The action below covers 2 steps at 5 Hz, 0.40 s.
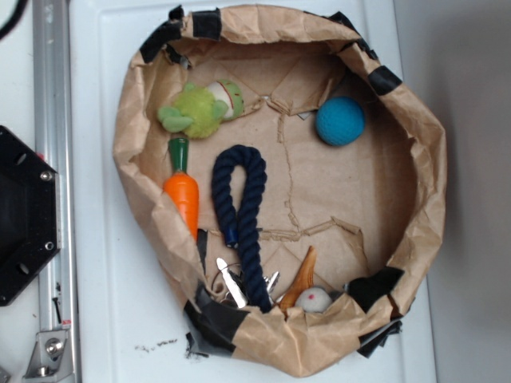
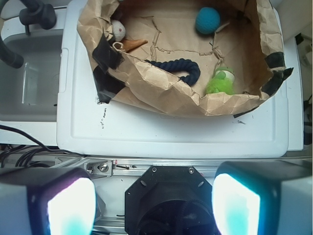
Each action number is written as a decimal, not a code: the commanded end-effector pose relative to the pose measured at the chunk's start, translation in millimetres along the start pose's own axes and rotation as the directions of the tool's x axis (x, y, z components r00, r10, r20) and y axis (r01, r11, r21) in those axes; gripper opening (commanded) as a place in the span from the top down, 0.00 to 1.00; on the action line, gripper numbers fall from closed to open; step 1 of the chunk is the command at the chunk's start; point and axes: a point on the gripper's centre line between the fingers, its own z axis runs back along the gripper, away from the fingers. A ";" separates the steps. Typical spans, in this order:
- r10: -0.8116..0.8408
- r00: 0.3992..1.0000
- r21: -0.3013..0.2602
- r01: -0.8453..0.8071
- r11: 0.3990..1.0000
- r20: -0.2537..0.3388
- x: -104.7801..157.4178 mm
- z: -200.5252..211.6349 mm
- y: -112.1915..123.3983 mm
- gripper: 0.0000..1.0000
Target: Grab the blue ball.
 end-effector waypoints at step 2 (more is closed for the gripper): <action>0.073 0.990 0.011 -0.075 0.997 0.118 47.7 -46.6 41.2 0.00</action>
